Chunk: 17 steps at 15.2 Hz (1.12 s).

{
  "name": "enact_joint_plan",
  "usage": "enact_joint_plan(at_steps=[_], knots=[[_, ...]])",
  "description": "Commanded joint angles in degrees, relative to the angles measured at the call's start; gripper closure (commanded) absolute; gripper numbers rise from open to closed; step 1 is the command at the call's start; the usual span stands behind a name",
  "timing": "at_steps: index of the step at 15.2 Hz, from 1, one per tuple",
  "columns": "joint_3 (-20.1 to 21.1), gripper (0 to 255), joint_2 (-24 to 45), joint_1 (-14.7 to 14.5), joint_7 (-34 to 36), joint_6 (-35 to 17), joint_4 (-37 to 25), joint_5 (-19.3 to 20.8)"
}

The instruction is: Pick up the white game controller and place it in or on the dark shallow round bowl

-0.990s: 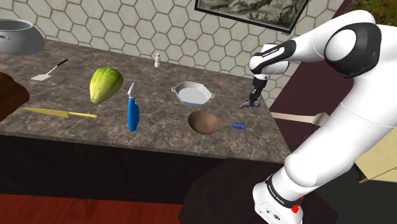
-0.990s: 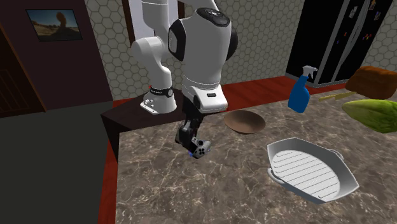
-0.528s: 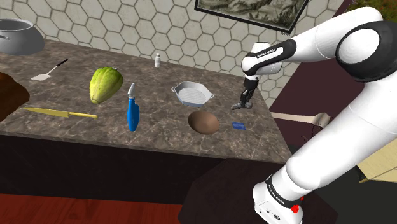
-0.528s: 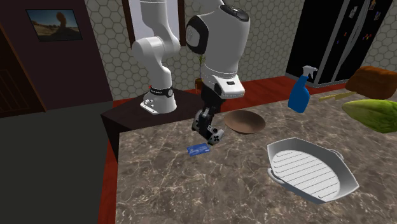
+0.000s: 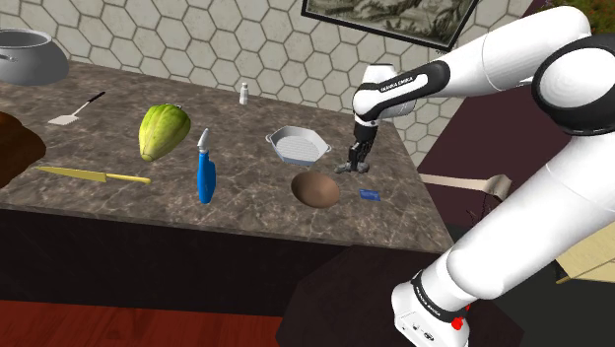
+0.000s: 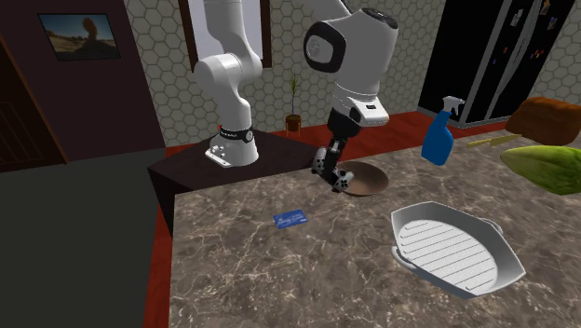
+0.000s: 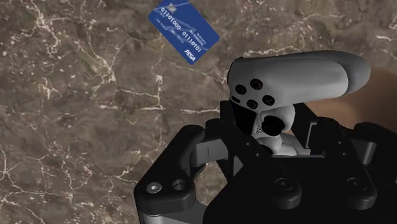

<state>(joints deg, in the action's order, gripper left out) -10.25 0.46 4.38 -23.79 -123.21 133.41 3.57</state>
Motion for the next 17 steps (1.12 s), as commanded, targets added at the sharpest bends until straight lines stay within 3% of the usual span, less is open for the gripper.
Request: enact_joint_plan(at_steps=[1, 9, 17], knots=[[1.59, 255, -0.55, -1.61, 2.9, 0.14, 0.53, -0.59], [7.28, 255, 0.76, -7.36, 12.66, 0.9, -1.29, -3.27], [7.3, 255, 5.11, -7.33, 12.49, -5.21, 0.47, -3.53]])
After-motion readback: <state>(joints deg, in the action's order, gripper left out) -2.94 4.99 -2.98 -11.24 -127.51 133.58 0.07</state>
